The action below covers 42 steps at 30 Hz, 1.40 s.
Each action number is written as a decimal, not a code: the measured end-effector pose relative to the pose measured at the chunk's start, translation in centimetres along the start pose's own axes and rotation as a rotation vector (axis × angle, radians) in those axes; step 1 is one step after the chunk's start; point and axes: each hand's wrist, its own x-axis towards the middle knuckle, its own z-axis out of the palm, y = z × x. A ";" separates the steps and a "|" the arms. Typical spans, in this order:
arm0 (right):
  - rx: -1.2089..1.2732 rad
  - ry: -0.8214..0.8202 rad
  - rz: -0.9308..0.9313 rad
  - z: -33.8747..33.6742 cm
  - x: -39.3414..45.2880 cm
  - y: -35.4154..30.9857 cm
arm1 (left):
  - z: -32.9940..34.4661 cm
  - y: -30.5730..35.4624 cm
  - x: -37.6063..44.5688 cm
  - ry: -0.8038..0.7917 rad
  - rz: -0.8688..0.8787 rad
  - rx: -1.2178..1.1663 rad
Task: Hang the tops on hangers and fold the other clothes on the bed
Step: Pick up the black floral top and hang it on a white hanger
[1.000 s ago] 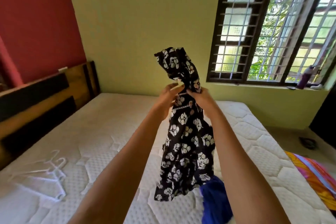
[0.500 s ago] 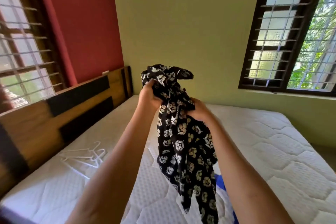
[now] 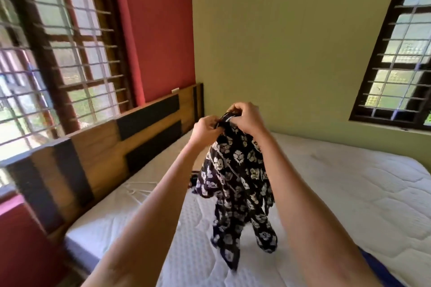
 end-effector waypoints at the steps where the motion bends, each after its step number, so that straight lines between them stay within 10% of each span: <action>1: -0.015 0.056 0.006 0.8 0.4 -0.8 | -1.3 -1.3 0.1 0.013 0.007 -0.008; 6: -0.039 0.320 0.016 3.5 1.2 -2.6 | -5.5 -6.0 0.3 -0.100 0.076 0.149; 9: 0.030 0.374 0.012 5.1 1.3 -3.7 | -7.4 -7.4 0.7 -0.092 0.013 -0.140; 17: 0.034 -0.152 0.123 5.2 2.4 -5.0 | -10.6 -9.5 2.3 -0.115 -0.167 -0.475; 21: 0.088 -0.521 0.246 4.7 3.2 -4.6 | -10.2 -10.6 2.8 -0.121 -0.138 -0.141; 28: -0.203 -0.533 0.116 9.7 4.2 -2.6 | -10.6 -15.1 2.0 0.193 -0.226 0.674; 33: -0.153 -0.124 0.149 15.4 2.6 0.2 | -9.4 -19.7 -0.4 0.158 -0.468 0.643; 37: -0.124 0.267 0.313 17.1 1.5 1.0 | -9.0 -20.9 -0.9 0.507 -0.531 0.521; 42: 0.027 0.384 0.613 18.6 2.5 3.7 | -10.5 -23.3 -0.2 0.579 -0.609 0.580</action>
